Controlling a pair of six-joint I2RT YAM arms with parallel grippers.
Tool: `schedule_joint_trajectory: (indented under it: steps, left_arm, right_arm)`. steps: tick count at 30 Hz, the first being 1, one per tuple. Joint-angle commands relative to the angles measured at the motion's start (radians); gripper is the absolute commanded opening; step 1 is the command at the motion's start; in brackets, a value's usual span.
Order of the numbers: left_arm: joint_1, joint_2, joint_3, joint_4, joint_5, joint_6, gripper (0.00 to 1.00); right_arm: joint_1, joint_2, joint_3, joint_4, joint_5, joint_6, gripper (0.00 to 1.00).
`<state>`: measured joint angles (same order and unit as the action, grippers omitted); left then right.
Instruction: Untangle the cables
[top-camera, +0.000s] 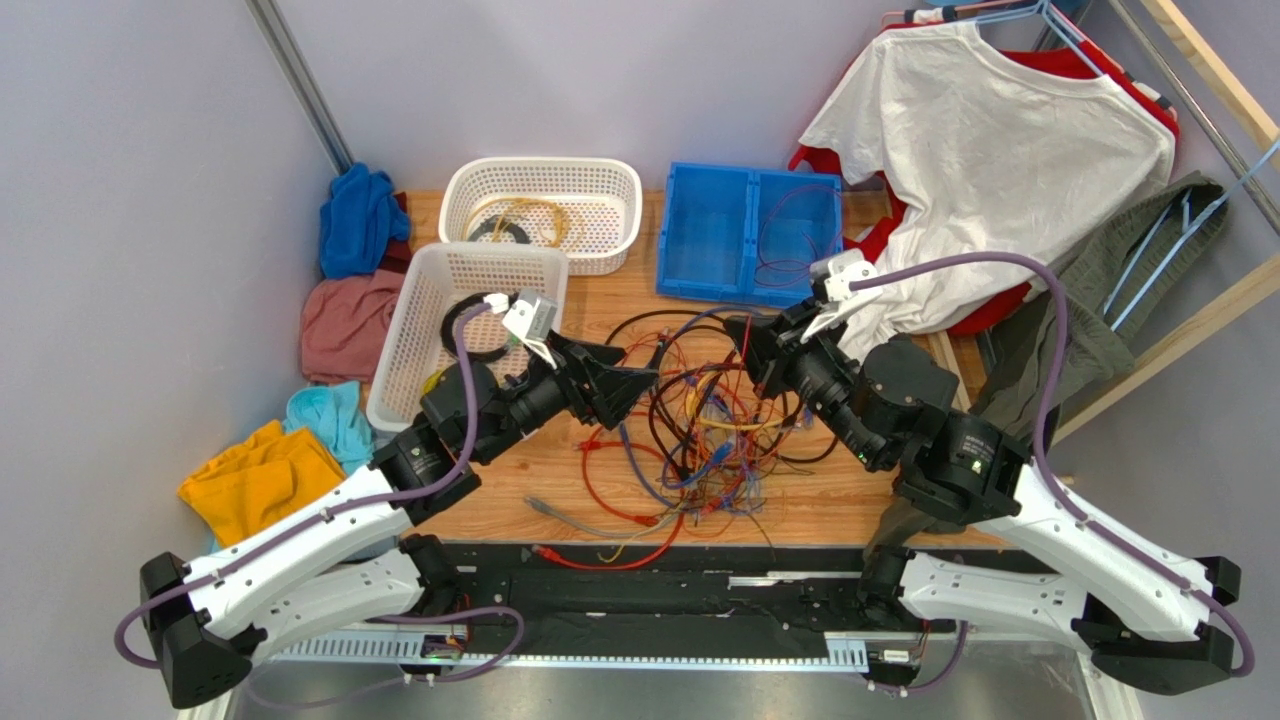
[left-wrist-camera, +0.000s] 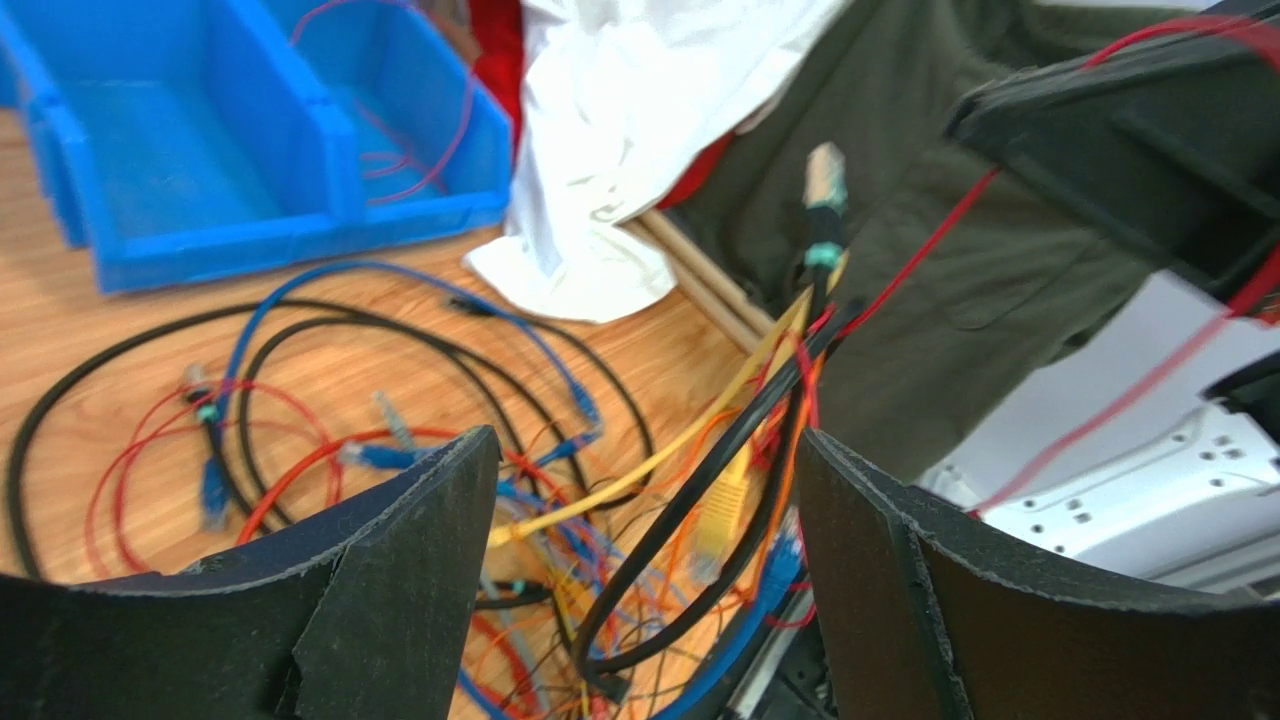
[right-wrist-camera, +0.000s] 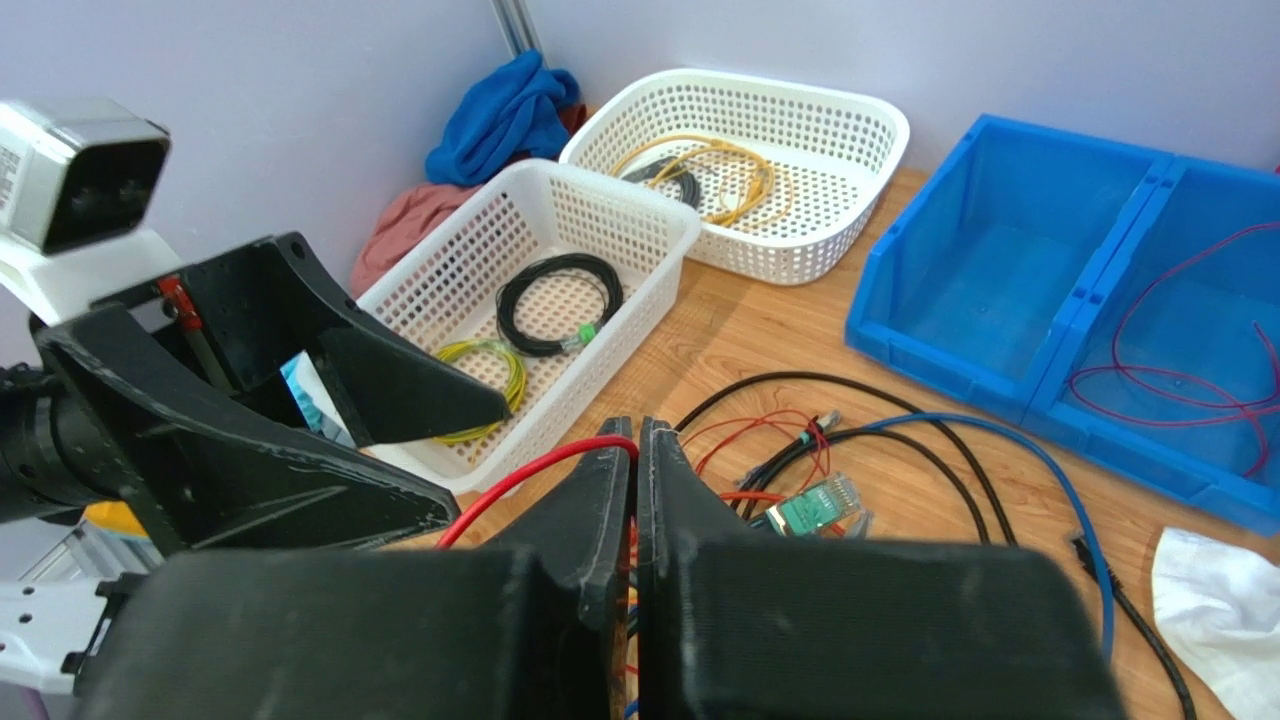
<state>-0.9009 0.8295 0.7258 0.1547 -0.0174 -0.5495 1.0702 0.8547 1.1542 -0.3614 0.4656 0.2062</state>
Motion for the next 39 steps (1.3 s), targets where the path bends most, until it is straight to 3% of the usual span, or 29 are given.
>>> schedule_joint_trajectory:
  steps: [1,16,26,30,33,36,37,39]
  left_arm:
    - [0.0,-0.001,-0.017,0.154,0.098,-0.03,0.8]
    - [-0.073,0.19,-0.025,0.218,0.26,-0.049,0.78]
    - [-0.09,0.312,-0.02,0.22,0.254,-0.05,0.69]
    - [-0.09,0.347,-0.022,0.213,0.208,-0.05,0.64]
    - [-0.09,0.381,-0.006,0.192,0.174,-0.041,0.56]
    - [-0.09,0.418,0.012,0.146,0.105,-0.035,0.37]
    - [-0.09,0.425,0.011,0.131,0.084,-0.041,0.27]
    - [-0.09,0.442,0.001,0.125,0.022,-0.05,0.19]
  right_arm:
    - [-0.003,-0.039,-0.022,0.015,-0.022,0.027,0.0]
    - [-0.004,-0.043,-0.091,0.044,-0.022,0.048,0.0]
    - [-0.003,-0.045,-0.088,0.048,-0.042,0.056,0.0]
    - [-0.001,-0.065,-0.007,0.044,-0.065,0.032,0.0]
    - [-0.003,-0.053,0.082,0.026,-0.091,-0.001,0.0]
    - [-0.004,-0.028,0.231,-0.01,-0.123,-0.03,0.0]
    - [-0.003,-0.022,0.287,-0.014,-0.134,-0.037,0.0]
    - [-0.003,-0.011,0.34,-0.021,-0.134,-0.065,0.0]
